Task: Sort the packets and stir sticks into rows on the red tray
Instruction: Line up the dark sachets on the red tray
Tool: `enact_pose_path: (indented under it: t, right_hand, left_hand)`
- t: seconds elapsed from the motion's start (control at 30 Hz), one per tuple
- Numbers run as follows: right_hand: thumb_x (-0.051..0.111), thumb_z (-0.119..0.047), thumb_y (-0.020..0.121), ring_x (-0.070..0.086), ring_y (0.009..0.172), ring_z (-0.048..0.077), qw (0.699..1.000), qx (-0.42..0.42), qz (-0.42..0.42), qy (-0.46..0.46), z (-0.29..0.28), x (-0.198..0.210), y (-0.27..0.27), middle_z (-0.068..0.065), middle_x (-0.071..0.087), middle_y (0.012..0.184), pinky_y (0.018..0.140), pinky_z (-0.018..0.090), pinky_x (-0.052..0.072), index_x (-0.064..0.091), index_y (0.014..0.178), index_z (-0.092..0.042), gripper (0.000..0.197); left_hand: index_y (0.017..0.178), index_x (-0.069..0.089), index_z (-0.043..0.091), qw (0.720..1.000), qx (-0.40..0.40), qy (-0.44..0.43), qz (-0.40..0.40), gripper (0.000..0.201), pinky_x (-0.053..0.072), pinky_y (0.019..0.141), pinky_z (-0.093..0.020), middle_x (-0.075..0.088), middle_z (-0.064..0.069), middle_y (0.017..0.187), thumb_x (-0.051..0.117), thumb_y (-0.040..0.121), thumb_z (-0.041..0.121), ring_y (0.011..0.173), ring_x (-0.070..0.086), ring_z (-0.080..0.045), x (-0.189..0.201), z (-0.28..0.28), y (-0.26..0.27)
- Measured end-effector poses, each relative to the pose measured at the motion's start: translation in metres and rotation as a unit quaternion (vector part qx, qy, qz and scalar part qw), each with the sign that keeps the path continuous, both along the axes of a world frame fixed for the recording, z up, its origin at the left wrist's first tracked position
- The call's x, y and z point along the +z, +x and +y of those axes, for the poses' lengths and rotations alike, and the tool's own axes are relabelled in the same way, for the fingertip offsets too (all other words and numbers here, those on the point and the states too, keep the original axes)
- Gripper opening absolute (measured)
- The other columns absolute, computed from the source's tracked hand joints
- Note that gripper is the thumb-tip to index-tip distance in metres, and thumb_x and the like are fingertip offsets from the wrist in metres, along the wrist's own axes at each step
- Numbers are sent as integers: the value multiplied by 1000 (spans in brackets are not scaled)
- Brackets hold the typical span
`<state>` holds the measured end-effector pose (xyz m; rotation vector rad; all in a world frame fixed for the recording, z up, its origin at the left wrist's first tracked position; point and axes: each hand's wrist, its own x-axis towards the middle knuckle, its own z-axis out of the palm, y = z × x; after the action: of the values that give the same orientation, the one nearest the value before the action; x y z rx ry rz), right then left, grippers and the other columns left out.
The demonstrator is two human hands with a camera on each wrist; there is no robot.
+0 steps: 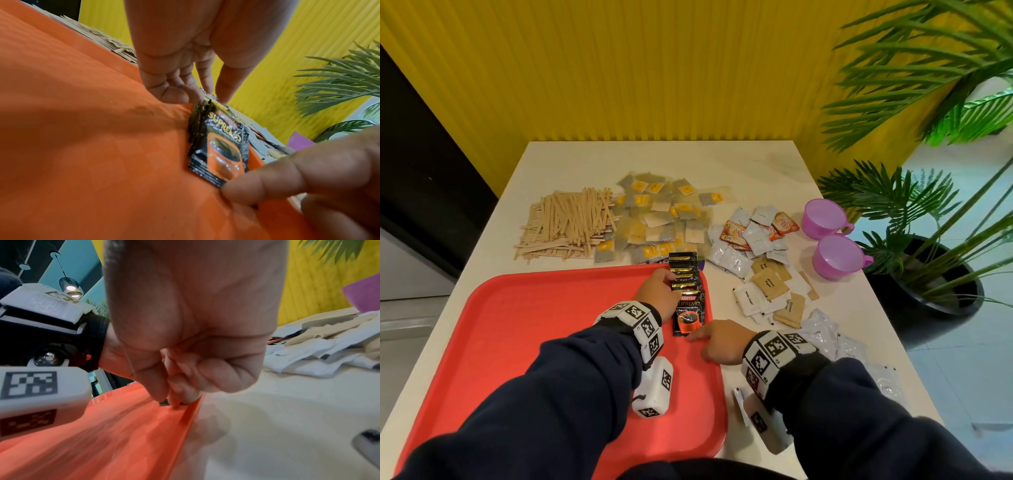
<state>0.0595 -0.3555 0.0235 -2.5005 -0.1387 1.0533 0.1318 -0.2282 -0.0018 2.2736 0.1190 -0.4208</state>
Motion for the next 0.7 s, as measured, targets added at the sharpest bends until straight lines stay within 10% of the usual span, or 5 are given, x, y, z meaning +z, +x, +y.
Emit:
enact_pose_path:
  t: [0.57,0.7]
  right_hand:
    - [47,-6,87,39,131,18,998,-49,-6,29,-10,7,-3,1,43,144,104,23,29,53,132,-22,48]
    - [51,-11,86,55,106,15,992,-103,-45,61,-23,13,-6,2,54,130,84,20,42,58,125,-21,41]
  left_hand:
    - [97,45,18,998,62,5,-4,21,34,66,-25,48,6,71,60,84,13,75,51,-20,4,0,-7]
    - [100,45,18,998,56,-4,-17,21,35,66,-25,52,1,83,58,85,12,76,51,-20,12,-2,-10]
